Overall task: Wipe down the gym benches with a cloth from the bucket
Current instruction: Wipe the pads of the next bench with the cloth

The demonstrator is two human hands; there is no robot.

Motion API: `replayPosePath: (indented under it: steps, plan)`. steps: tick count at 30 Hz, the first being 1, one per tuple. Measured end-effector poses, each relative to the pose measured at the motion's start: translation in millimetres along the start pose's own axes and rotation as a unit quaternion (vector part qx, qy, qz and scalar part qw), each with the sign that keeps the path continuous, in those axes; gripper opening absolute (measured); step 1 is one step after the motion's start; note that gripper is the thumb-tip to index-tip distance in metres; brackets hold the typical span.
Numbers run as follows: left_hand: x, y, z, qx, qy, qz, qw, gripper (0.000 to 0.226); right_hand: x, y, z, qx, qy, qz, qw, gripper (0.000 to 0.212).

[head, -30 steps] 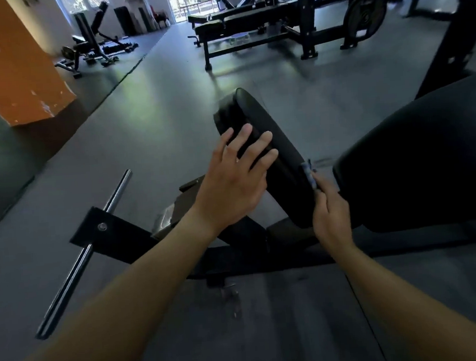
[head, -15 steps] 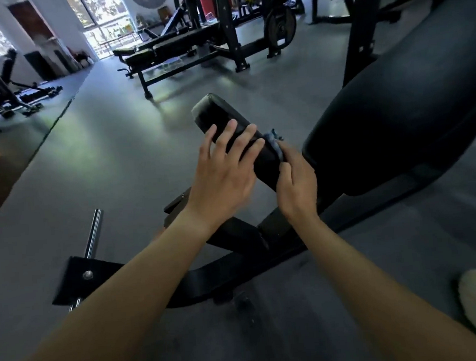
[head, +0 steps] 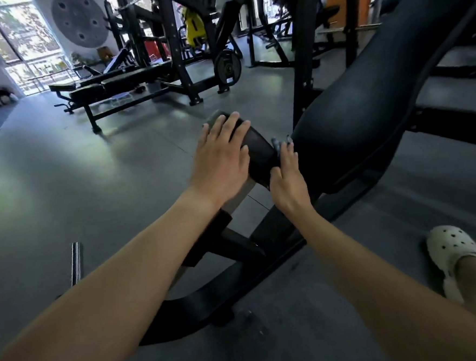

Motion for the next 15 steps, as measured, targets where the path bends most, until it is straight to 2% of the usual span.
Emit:
replayPosePath:
  steps: [5, 7, 11, 15]
  plan:
    - [0.1, -1.5, -2.9, 0.014, -0.046, -0.006, 0.999, 0.051, 2.5, -17.9, -4.7, -0.008, -0.042, 0.014, 0.999, 0.073]
    - [-0.7, 0.4, -5.7, 0.021, -0.061, -0.009, 0.998, 0.051, 5.7, -22.8, 12.2, 0.035, -0.049, 0.024, 0.998, 0.074]
    - [0.5, 4.9, -9.9, 0.029, -0.070, -0.023, 0.997, 0.051, 11.0, -24.6, 30.0, 0.161, 0.021, 0.072, 0.984, 0.068]
    - [-2.6, 6.2, -10.4, 0.036, -0.077, -0.035, 0.996, 0.053, 13.9, -11.7, -22.5, 0.090, 0.038, 0.091, 0.991, 0.065]
Point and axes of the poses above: each hand's wrist, its own y-axis towards the middle knuckle, its own x-axis out of the palm, z = x × y, the point moved 9 cm from there along y, towards the middle knuckle, and after that the axes turned 14 degrees about -z, right-handed, at the moved point
